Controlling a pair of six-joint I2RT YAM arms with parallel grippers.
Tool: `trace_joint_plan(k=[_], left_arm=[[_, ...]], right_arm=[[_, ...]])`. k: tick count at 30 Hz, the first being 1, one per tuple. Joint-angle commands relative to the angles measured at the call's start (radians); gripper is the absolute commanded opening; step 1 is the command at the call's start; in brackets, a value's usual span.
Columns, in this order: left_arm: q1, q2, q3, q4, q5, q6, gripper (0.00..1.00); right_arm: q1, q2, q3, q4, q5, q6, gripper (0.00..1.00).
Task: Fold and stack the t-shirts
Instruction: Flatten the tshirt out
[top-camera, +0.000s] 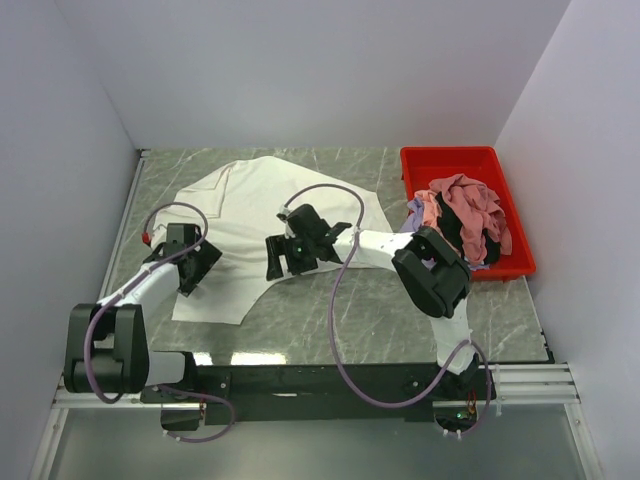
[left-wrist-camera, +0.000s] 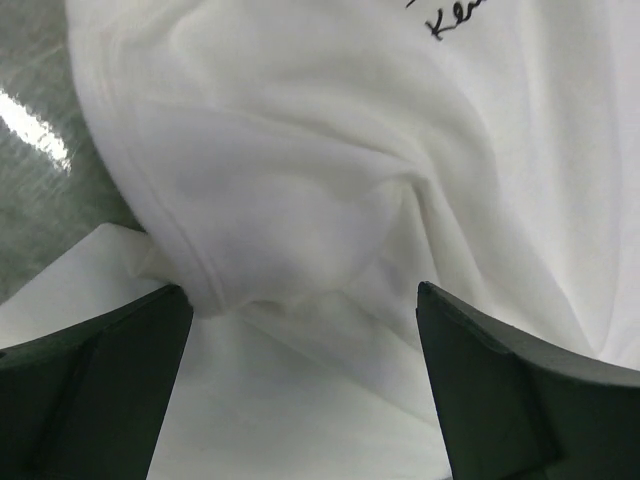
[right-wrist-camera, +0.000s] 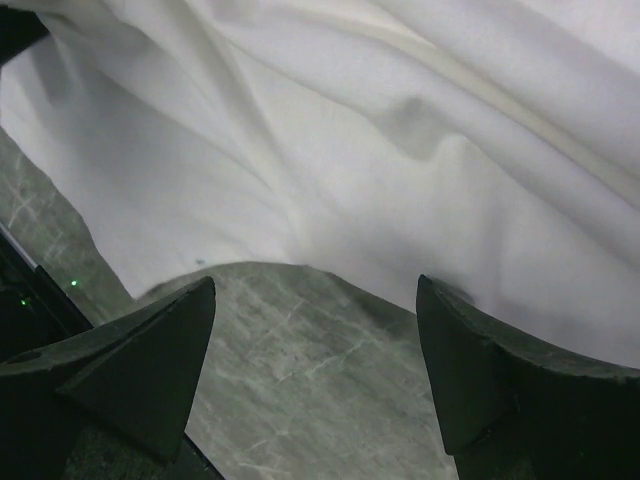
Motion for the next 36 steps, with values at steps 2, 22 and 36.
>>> trace_joint_plan(k=[2, 22, 36], left_arm=[[0.017, 0.064, 0.048, -0.006, 0.008, 0.050, 0.99], [-0.018, -0.055, 0.063, -0.024, 0.125, 0.037, 1.00], [0.012, 0.435, 0.327, 0.094, 0.126, 0.098, 1.00]], right_arm=[[0.005, -0.069, 0.096, -0.130, 0.036, -0.024, 0.88], [-0.322, -0.360, -0.265, -0.210, 0.280, -0.038, 0.90], [-0.376, -0.051, -0.045, -0.241, 0.298, -0.011, 0.89]])
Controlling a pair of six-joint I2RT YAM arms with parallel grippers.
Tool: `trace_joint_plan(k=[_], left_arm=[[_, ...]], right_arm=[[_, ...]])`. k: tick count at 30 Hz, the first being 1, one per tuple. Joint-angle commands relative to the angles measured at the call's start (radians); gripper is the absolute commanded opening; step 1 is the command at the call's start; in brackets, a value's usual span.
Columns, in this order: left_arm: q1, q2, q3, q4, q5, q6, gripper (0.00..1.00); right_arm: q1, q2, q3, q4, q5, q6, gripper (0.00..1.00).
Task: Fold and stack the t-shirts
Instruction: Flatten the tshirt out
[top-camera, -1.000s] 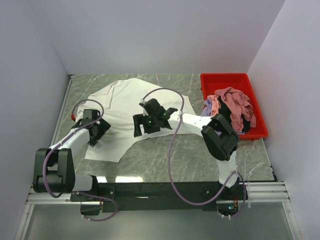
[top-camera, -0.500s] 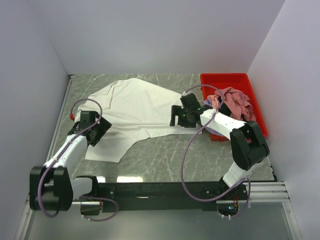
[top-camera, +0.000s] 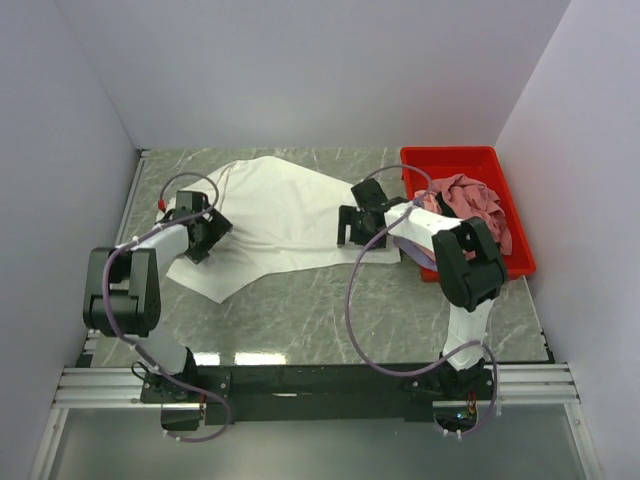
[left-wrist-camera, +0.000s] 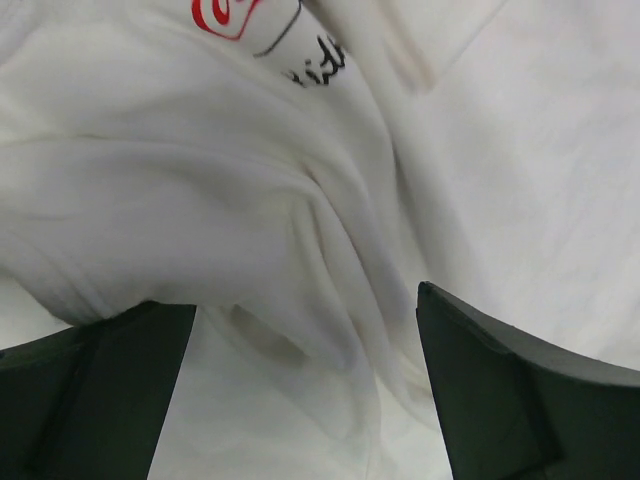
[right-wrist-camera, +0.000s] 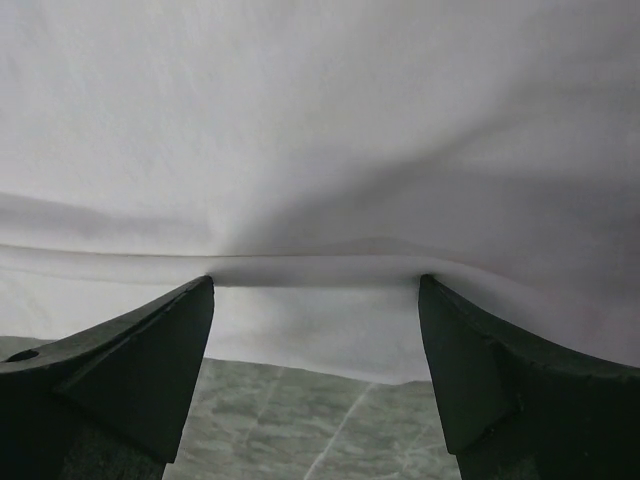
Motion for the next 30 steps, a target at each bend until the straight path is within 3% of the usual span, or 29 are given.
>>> trace_joint_plan(k=[1, 5, 10, 14, 22, 30], left_arm=[[0.024, 0.127, 0.061, 0.026, 0.016, 0.037, 0.99], [0.027, 0.233, 0.216, -0.028, 0.031, 0.062, 0.99], [0.027, 0.129, 0.242, -0.081, 0.030, 0.057, 0.99], [0.027, -0.064, 0.108, -0.123, -0.030, 0.033, 0.99], [0.073, -0.416, -0.163, -0.252, -0.218, -0.143, 0.99], [0.164, -0.427, -0.267, -0.192, -0.243, -0.174, 0.99]], right_arm=[[-0.019, 0.087, 0.088, -0.009, 0.011, 0.006, 0.89], [-0.028, 0.132, 0.179, -0.041, 0.023, 0.000, 0.88], [-0.027, 0.066, 0.216, -0.071, 0.018, 0.006, 0.88], [-0.027, -0.118, 0.135, -0.040, 0.038, 0.021, 0.89], [-0.030, -0.374, -0.049, -0.031, 0.257, 0.072, 0.93], [-0.039, -0.454, -0.144, -0.006, 0.256, 0.092, 0.96]])
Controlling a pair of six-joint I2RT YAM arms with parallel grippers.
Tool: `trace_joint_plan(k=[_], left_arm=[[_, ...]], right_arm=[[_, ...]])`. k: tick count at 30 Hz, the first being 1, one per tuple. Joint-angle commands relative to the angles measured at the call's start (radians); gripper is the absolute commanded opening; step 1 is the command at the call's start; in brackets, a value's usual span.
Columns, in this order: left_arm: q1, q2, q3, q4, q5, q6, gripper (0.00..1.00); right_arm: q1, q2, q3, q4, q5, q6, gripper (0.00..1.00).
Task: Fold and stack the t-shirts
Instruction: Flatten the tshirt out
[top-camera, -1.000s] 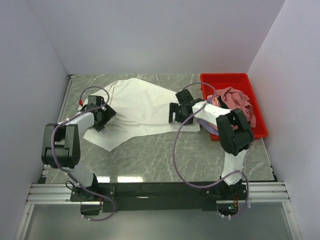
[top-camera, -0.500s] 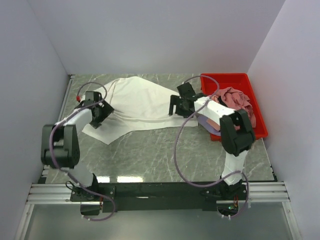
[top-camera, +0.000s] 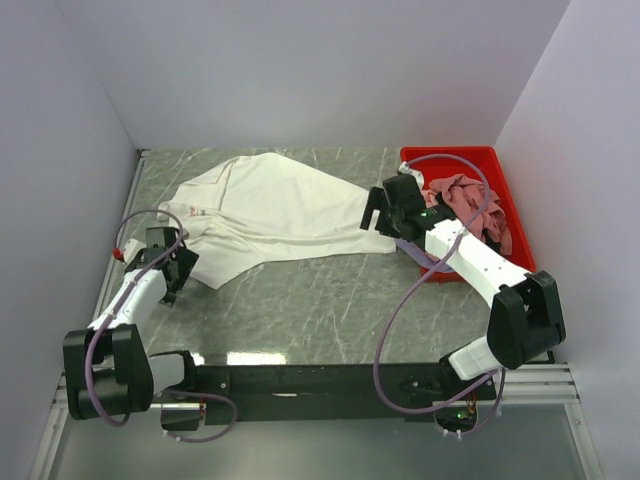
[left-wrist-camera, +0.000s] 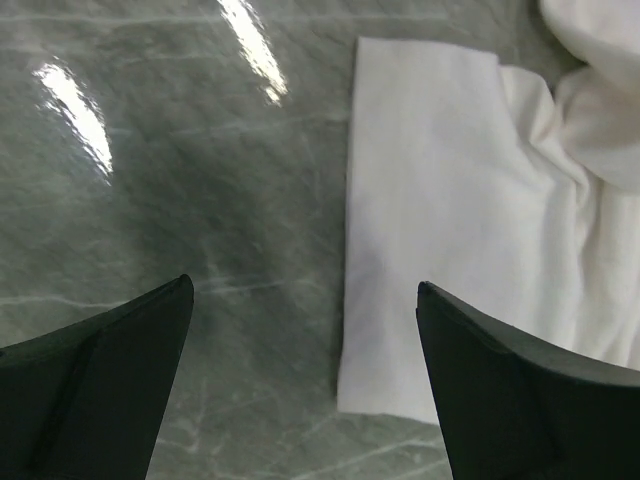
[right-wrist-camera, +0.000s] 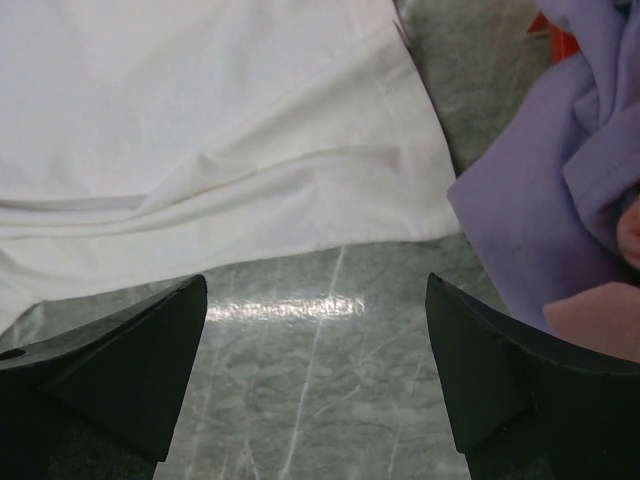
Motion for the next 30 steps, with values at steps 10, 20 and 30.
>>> trace_joint_plan(k=[10, 20, 30], left_arm=[[0.056, 0.248, 0.082, 0.135, 0.005, 0.005, 0.85], [0.056, 0.361, 0.099, 0.200, 0.075, 0.025, 0.38], [0.056, 0.362, 0.076, 0.215, 0.071, 0.033, 0.01]], right_arm=[[-0.010, -0.087, -0.088, 0.030, 0.007, -0.012, 0.98], [-0.011, -0.271, -0.211, 0.087, 0.070, -0.041, 0.99], [-0.019, -0.226, -0.194, 0.052, 0.060, -0.047, 0.99]])
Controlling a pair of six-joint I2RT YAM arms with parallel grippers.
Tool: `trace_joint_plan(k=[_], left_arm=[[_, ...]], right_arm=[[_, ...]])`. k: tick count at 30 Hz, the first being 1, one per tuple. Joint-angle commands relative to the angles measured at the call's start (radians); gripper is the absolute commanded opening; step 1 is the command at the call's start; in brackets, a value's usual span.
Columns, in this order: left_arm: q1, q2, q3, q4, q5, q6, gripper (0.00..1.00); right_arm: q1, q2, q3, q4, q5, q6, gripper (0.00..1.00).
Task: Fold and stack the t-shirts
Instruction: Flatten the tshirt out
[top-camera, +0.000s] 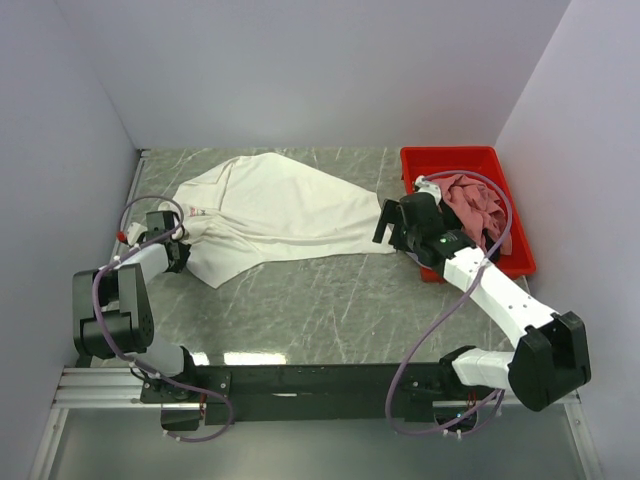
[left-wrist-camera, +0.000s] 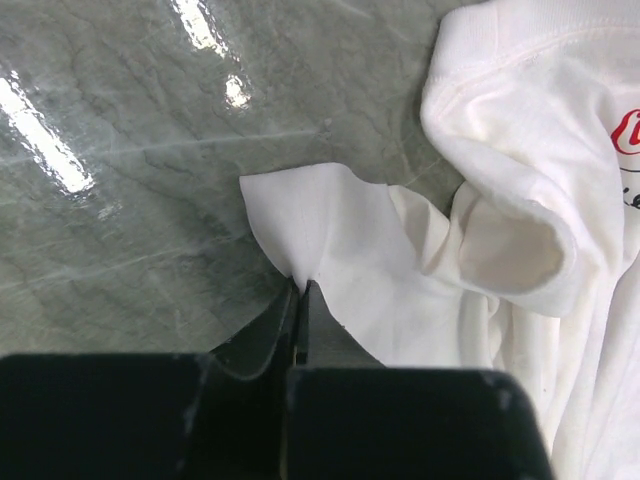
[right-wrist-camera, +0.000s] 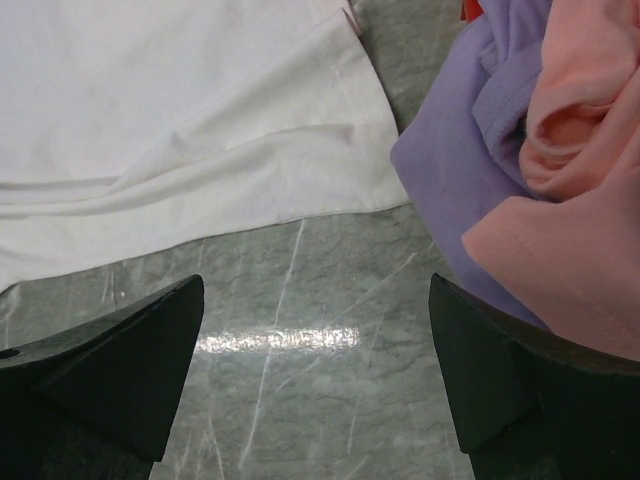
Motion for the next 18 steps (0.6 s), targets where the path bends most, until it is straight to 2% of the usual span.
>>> trace_joint_plan(k=[1, 7, 13, 18], left_arm=[[-0.001, 0.002, -0.036, -0.063, 0.005, 0.011, 0.01], [0.006, -0.150, -0.087, -0.161, -0.110, -0.076, 0.01], [0.120, -0.266, -0.165, -0.210, -0.104, -0.136, 0.01], [0.241, -0.317, -0.197, -0.210, -0.072, -0.102, 0.01]], right_arm=[[-0.009, 0.011, 0.014, 0.005, 0.019, -0.017, 0.99], [-0.007, 0.058, 0.039, -0.014, -0.021, -0.024, 0.97], [0.014, 0.138, 0.046, -0.016, -0.088, 0.022, 0.93], [0.048, 0.233, 0.063, -0.034, -0.091, 0.079, 0.88]])
